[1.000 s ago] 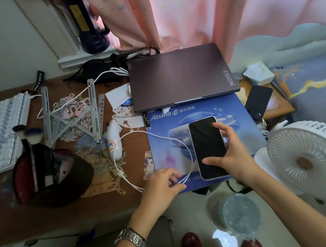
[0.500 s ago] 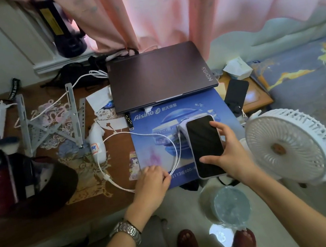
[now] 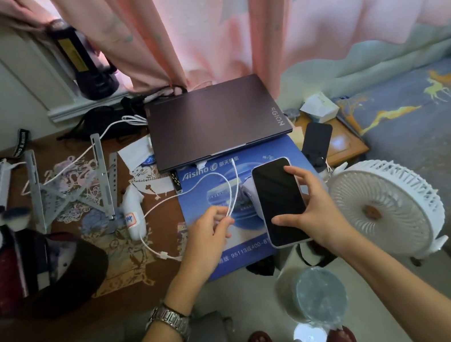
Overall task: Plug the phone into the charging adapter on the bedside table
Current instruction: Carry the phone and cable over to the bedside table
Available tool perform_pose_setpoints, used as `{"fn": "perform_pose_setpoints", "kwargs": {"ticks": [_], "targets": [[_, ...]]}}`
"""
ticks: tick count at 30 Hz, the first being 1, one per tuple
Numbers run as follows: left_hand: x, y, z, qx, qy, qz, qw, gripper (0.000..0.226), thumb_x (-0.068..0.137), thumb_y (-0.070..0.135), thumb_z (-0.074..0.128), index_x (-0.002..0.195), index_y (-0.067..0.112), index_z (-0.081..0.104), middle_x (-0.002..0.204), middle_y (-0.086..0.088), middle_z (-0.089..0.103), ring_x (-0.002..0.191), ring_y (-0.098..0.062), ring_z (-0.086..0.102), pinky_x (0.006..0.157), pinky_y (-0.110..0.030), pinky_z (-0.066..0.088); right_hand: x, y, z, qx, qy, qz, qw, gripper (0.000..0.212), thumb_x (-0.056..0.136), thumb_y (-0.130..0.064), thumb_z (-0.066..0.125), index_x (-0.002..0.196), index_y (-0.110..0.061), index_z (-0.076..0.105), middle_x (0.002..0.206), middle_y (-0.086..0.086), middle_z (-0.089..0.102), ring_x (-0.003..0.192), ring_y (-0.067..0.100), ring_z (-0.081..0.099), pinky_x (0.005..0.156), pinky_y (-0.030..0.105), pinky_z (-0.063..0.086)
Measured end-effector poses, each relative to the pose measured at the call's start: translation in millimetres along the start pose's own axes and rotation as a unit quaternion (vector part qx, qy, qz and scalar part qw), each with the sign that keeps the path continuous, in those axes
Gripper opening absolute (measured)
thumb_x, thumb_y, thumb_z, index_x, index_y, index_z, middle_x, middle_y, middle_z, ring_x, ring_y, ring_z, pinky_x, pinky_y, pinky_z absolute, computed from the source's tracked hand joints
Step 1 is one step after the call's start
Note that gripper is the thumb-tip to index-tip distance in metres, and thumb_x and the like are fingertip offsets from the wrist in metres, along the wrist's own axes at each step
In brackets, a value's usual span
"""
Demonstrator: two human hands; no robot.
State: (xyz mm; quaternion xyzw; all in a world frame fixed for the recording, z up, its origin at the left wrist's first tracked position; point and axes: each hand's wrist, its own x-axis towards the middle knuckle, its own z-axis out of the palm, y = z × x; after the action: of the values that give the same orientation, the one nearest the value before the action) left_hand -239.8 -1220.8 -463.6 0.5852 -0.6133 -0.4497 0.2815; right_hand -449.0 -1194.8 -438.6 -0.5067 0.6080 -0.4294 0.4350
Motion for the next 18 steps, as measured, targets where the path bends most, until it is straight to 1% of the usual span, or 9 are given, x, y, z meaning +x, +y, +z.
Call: {"fn": "perform_pose_setpoints", "kwargs": {"ticks": [2, 3, 4, 6, 7, 9, 11, 14, 18], "targets": [[5, 14, -5, -0.019, 0.020, 0.019, 0.999, 0.011, 0.092, 0.017, 0.054, 0.100, 0.022, 0.059, 0.089, -0.002, 0.066, 0.060, 0.001, 0.060, 0.056, -0.013, 0.050, 3, -10, -5, 0.004, 0.004, -0.003, 1.000, 0.089, 0.061, 0.002, 0.084, 0.124, -0.040, 0.038, 0.128, -0.006, 0.043, 0.109, 0.017, 0.059, 0.076, 0.018, 0.056], [8, 21, -8, -0.031, 0.028, 0.027, 0.999, 0.010, 0.092, 0.015, 0.054, 0.100, 0.021, 0.058, 0.088, -0.003, 0.066, 0.058, 0.002, 0.059, 0.054, -0.012, 0.049, 4, -15, -7, 0.011, 0.006, -0.005, 1.000, 0.089, 0.061, 0.002, 0.084, 0.123, -0.042, 0.038, 0.125, -0.010, 0.043, 0.107, 0.016, 0.060, 0.071, 0.014, 0.056], [10, 29, -10, -0.042, 0.032, 0.033, 0.998, 0.010, 0.092, 0.014, 0.055, 0.100, 0.020, 0.058, 0.087, -0.003, 0.065, 0.057, 0.003, 0.059, 0.052, -0.011, 0.048, 6, -21, -10, 0.018, 0.010, -0.008, 1.000, 0.089, 0.061, 0.002, 0.084, 0.123, -0.043, 0.039, 0.125, -0.011, 0.044, 0.107, 0.016, 0.061, 0.071, 0.013, 0.056], [14, 46, -15, -0.062, 0.030, 0.043, 0.997, 0.012, 0.092, 0.014, 0.054, 0.102, 0.020, 0.057, 0.089, -0.002, 0.063, 0.060, 0.002, 0.060, 0.051, -0.011, 0.049, 9, -33, -17, 0.028, 0.019, -0.017, 0.999, 0.088, 0.061, 0.001, 0.084, 0.121, -0.046, 0.040, 0.131, -0.005, 0.044, 0.109, 0.016, 0.060, 0.074, 0.018, 0.058], [16, 54, -17, -0.077, 0.026, 0.046, 0.996, 0.013, 0.093, 0.014, 0.053, 0.103, 0.020, 0.057, 0.092, -0.002, 0.063, 0.062, 0.000, 0.061, 0.053, -0.013, 0.052, 10, -39, -21, 0.031, 0.025, -0.024, 0.999, 0.088, 0.061, 0.001, 0.084, 0.120, -0.046, 0.041, 0.134, -0.001, 0.044, 0.109, 0.014, 0.060, 0.074, 0.019, 0.058], [17, 72, -18, -0.107, 0.018, 0.051, 0.993, 0.013, 0.092, 0.015, 0.053, 0.103, 0.021, 0.057, 0.094, -0.001, 0.063, 0.066, -0.005, 0.063, 0.058, -0.022, 0.058, 11, -51, -30, 0.036, 0.040, -0.037, 0.998, 0.087, 0.060, 0.001, 0.084, 0.122, -0.044, 0.042, 0.133, 0.001, 0.045, 0.106, 0.011, 0.060, 0.074, 0.022, 0.058], [19, 90, -18, -0.131, 0.025, 0.063, 0.989, 0.013, 0.092, 0.015, 0.055, 0.101, 0.023, 0.059, 0.092, 0.000, 0.063, 0.066, -0.005, 0.065, 0.061, -0.031, 0.061, 11, -63, -41, 0.043, 0.051, -0.051, 0.996, 0.088, 0.059, 0.001, 0.085, 0.125, -0.039, 0.042, 0.127, -0.003, 0.049, 0.107, 0.014, 0.061, 0.081, 0.028, 0.059], [21, 118, -13, -0.142, 0.039, 0.091, 0.985, 0.013, 0.091, 0.015, 0.055, 0.099, 0.023, 0.061, 0.093, -0.004, 0.063, 0.068, -0.009, 0.066, 0.061, -0.034, 0.061, 8, -81, -62, 0.060, 0.066, -0.078, 0.993, 0.090, 0.058, 0.002, 0.085, 0.130, -0.031, 0.043, 0.121, -0.008, 0.053, 0.104, 0.010, 0.063, 0.082, 0.024, 0.057], [18, 166, 5, -0.148, 0.046, 0.144, 0.977, 0.017, 0.090, 0.014, 0.055, 0.091, 0.030, 0.061, 0.095, -0.005, 0.063, 0.067, -0.012, 0.065, 0.061, -0.036, 0.061, -8, -100, -99, 0.082, 0.086, -0.113, 0.986, 0.088, 0.059, 0.002, 0.084, 0.127, -0.036, 0.044, 0.118, -0.011, 0.055, 0.097, 0.004, 0.066, 0.077, 0.025, 0.058]]}}
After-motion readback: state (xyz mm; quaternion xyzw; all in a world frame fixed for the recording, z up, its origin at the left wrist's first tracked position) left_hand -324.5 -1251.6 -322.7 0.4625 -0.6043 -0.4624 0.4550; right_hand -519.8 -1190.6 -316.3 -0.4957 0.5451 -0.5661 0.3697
